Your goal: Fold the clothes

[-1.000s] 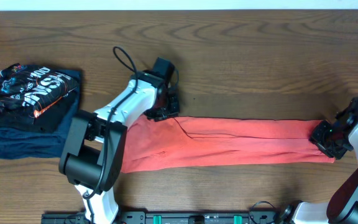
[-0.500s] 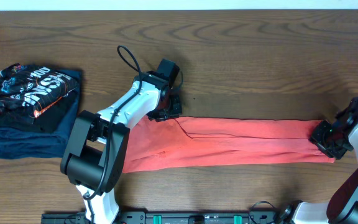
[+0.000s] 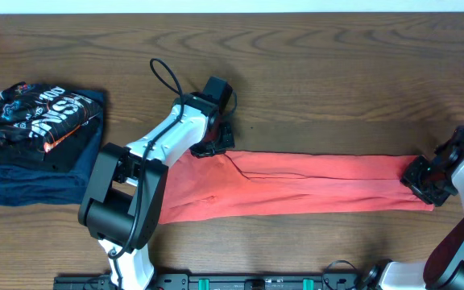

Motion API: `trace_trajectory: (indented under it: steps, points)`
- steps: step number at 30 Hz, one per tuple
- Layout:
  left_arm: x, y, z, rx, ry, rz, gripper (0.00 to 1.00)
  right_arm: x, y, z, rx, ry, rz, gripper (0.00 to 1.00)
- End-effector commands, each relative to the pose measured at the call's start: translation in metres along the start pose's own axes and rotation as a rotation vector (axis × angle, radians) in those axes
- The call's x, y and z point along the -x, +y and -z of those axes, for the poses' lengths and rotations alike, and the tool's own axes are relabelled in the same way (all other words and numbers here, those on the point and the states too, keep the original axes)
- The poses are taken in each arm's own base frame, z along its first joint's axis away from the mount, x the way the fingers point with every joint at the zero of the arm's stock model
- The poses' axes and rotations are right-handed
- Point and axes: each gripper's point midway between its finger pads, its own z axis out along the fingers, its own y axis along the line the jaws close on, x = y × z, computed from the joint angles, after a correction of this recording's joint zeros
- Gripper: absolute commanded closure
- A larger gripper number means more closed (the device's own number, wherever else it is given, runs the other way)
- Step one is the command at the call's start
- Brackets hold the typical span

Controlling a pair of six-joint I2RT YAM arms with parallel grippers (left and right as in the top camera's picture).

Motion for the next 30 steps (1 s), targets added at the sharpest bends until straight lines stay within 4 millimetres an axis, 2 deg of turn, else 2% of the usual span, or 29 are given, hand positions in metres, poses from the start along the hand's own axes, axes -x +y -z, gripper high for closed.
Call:
trace_trajectory:
  steps: [1, 3, 8, 11, 14, 23, 26, 30]
  points:
    - [-0.005, 0.005, -0.002, 0.017, 0.022, 0.0, 0.94, 0.001, 0.002, 0.003, -0.001, -0.016, 0.012, 0.63]
    - [-0.015, 0.004, 0.003, 0.007, 0.059, 0.005, 0.94, 0.001, 0.002, 0.003, -0.002, -0.016, 0.012, 0.63]
    - [-0.042, 0.009, 0.035, 0.021, 0.119, -0.003, 0.94, 0.001, 0.001, 0.003, -0.009, -0.018, 0.012, 0.63]
    - [-0.051, 0.003, 0.052, 0.008, 0.105, -0.059, 0.94, 0.001, 0.001, 0.003, -0.009, -0.018, 0.012, 0.63]
    - [-0.066, -0.012, 0.064, -0.018, 0.104, -0.11, 0.94, 0.0, 0.0, 0.003, -0.01, -0.015, 0.012, 0.63]
    - [-0.117, -0.051, 0.06, -0.021, 0.154, -0.285, 0.94, 0.0, 0.0, 0.003, -0.01, -0.014, 0.012, 0.62]
    - [-0.124, -0.056, 0.058, -0.001, 0.143, -0.316, 0.94, 0.0, 0.0, 0.003, -0.01, -0.014, 0.012, 0.62]
    - [-0.124, -0.058, 0.057, 0.019, 0.116, -0.341, 0.94, 0.0, 0.0, 0.003, -0.01, -0.015, 0.012, 0.62]
